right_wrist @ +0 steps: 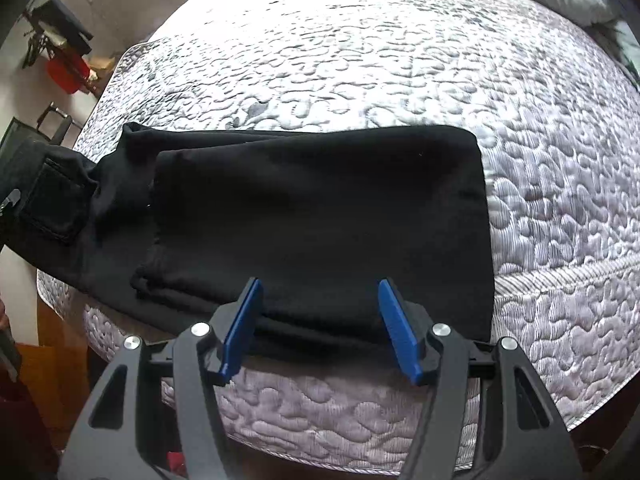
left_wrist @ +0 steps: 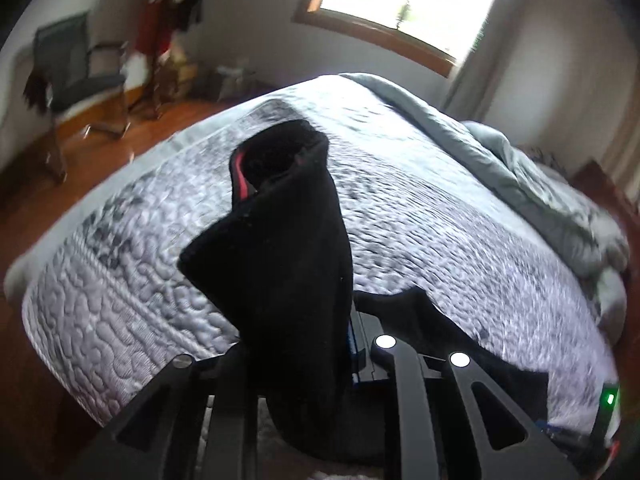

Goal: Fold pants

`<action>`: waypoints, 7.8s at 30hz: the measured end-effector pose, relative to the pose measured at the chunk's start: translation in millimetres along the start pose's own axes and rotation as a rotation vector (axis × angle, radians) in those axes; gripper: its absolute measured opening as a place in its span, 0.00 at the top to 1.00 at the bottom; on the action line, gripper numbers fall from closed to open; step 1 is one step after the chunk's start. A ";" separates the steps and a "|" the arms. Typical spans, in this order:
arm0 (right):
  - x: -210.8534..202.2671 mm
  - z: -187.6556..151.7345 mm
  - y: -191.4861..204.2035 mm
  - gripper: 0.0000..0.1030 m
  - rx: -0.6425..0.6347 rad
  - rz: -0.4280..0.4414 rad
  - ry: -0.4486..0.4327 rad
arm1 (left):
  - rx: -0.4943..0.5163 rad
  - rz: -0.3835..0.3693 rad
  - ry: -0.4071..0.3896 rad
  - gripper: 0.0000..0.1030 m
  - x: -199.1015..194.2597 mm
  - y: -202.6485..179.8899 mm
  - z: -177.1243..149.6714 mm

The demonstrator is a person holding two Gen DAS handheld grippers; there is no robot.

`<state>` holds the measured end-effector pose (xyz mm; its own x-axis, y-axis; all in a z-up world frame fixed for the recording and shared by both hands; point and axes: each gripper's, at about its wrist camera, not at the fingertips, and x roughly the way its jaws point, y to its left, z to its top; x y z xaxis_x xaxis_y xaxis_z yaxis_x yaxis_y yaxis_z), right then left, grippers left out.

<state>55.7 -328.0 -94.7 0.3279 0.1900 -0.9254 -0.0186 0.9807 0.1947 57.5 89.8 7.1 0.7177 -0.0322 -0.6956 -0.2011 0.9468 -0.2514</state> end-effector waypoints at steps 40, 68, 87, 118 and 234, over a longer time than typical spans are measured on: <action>-14.9 31.6 45.5 0.14 -0.065 0.170 0.010 | 0.224 0.036 0.283 0.24 53.7 -45.4 -50.6; 24.5 39.4 109.8 0.80 -0.317 0.114 0.159 | 0.216 0.040 0.339 0.14 91.2 -38.6 -72.2; 63.3 77.1 97.3 0.62 -0.114 0.350 0.237 | 0.123 0.045 0.370 0.15 77.8 -6.4 -61.9; 2.7 25.7 -87.8 0.79 0.133 0.249 0.104 | 0.469 0.002 0.391 0.15 88.7 -151.1 -96.2; 35.0 30.7 -71.1 0.03 0.102 0.157 0.089 | 0.434 -0.171 0.527 0.04 131.5 -174.8 -103.4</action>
<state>97.5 -392.5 -130.9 0.2439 0.3477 -0.9053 0.0340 0.9299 0.3662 118.2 -113.0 -110.0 0.2753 -0.2386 -0.9313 0.2488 0.9534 -0.1707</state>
